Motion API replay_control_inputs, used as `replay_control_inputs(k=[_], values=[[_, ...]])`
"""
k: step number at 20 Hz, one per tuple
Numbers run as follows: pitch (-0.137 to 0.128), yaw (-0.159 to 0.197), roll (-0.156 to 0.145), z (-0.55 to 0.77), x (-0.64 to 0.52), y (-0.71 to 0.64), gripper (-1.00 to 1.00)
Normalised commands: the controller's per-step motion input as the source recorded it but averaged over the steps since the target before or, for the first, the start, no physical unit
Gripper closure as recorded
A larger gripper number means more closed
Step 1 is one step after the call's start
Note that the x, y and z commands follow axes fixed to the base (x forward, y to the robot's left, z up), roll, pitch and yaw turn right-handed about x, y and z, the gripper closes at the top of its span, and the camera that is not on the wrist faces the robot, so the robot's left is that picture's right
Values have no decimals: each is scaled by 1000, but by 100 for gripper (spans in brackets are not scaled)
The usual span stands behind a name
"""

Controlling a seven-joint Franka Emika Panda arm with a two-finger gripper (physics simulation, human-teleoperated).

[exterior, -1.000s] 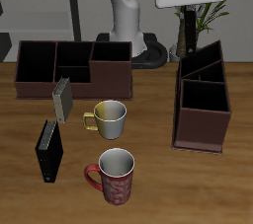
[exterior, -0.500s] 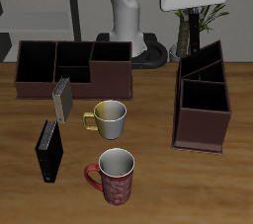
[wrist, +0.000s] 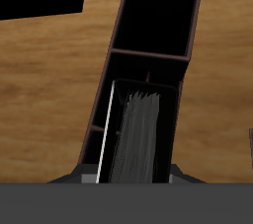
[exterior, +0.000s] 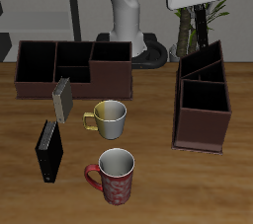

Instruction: Place the left black book into the left desk caddy's left compartment

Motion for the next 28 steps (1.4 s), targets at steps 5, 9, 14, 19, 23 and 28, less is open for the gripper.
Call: replay_control_inputs(k=[5, 9, 14, 19, 23, 28], values=[[9, 23, 27, -121, -173, 168, 100], [13, -9, 10, -80, -96, 98, 100], [35, -1, -1, -230, -178, 113, 100], [3, 1, 8, -140, -71, 24, 100], [17, 5, 3, -156, 28, -4, 100], [53, -12, -20, -276, 134, -65, 100]])
